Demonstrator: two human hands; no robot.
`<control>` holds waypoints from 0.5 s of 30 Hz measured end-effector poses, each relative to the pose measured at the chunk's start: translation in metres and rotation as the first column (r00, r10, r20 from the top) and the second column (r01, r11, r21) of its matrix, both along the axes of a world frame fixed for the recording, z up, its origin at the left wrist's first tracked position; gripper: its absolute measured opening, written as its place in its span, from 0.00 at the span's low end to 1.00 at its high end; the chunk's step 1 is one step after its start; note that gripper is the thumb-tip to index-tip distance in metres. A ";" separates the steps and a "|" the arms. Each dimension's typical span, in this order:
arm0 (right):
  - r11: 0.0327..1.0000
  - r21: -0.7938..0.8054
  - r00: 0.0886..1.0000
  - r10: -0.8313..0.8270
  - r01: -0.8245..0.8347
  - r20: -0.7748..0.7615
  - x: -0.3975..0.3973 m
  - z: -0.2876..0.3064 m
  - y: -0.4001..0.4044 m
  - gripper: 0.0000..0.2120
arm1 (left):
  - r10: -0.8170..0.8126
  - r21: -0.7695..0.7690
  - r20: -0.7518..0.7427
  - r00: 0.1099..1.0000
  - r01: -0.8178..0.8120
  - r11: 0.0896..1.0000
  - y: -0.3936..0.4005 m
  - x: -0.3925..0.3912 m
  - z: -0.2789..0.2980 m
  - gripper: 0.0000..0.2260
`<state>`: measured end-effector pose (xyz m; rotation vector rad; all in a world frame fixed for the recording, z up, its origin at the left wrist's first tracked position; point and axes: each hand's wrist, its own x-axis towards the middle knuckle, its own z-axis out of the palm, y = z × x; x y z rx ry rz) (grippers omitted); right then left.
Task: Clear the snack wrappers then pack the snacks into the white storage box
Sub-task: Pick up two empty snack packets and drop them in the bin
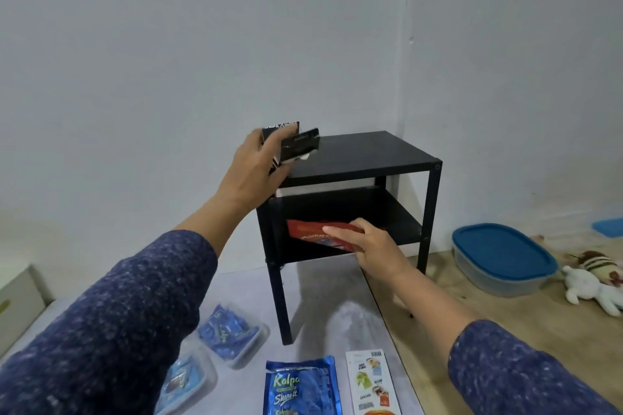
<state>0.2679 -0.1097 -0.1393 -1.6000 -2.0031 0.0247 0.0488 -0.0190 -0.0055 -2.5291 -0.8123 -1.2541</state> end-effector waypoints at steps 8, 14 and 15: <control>0.998 0.007 0.983 0.060 -0.059 -0.171 -0.092 0.051 -0.034 0.16 | 0.001 -0.031 0.131 0.991 0.003 1.000 -0.052 -0.090 0.029 0.21; 0.995 -0.002 0.976 0.096 -0.099 -0.195 -0.187 0.065 -0.061 0.17 | 0.124 -0.104 0.130 0.984 -0.111 0.988 -0.093 -0.207 0.023 0.16; 0.993 -0.002 0.973 0.115 -0.118 -0.202 -0.203 0.066 -0.065 0.17 | 0.152 -0.123 0.135 0.979 -0.136 0.983 -0.101 -0.228 0.022 0.16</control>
